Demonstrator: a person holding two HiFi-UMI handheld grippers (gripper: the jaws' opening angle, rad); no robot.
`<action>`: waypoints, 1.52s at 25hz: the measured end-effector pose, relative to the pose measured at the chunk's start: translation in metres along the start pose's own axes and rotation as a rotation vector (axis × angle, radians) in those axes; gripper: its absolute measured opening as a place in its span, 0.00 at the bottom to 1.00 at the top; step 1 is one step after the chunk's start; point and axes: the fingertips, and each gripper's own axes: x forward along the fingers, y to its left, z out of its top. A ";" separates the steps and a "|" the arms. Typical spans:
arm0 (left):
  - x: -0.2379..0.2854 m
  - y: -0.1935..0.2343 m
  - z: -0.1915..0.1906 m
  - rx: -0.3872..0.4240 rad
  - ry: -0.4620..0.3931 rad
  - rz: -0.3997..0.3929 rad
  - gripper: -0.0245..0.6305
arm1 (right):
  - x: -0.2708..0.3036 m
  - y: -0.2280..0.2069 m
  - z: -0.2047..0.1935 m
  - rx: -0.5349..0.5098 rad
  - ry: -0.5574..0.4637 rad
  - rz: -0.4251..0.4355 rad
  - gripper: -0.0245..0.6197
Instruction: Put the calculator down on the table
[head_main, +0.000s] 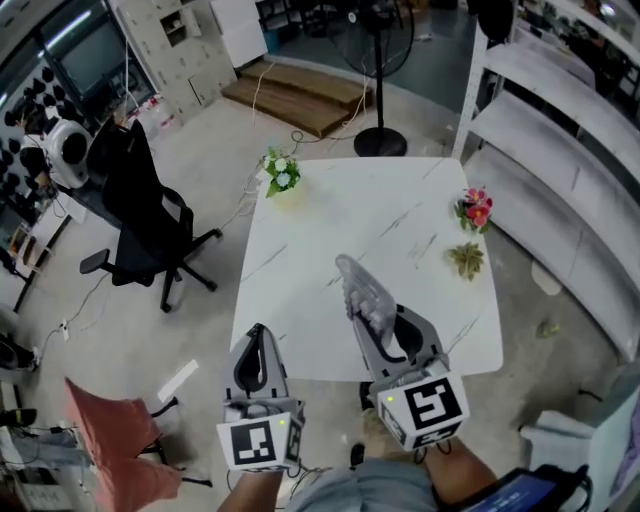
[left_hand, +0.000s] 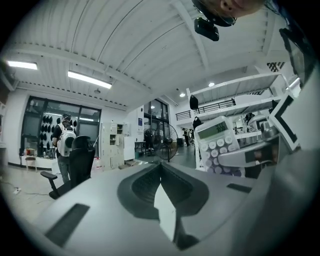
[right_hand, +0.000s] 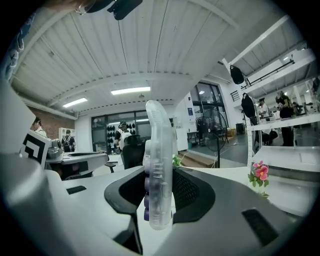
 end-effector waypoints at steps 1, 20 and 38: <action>0.012 0.001 0.003 0.004 -0.007 0.001 0.05 | 0.010 -0.006 -0.001 0.008 0.008 0.004 0.26; 0.123 0.050 0.072 0.074 -0.087 0.153 0.05 | 0.141 -0.039 0.073 -0.003 -0.077 0.144 0.26; 0.171 0.106 0.010 -0.004 -0.011 0.083 0.05 | 0.217 -0.023 -0.001 -0.014 0.139 0.095 0.26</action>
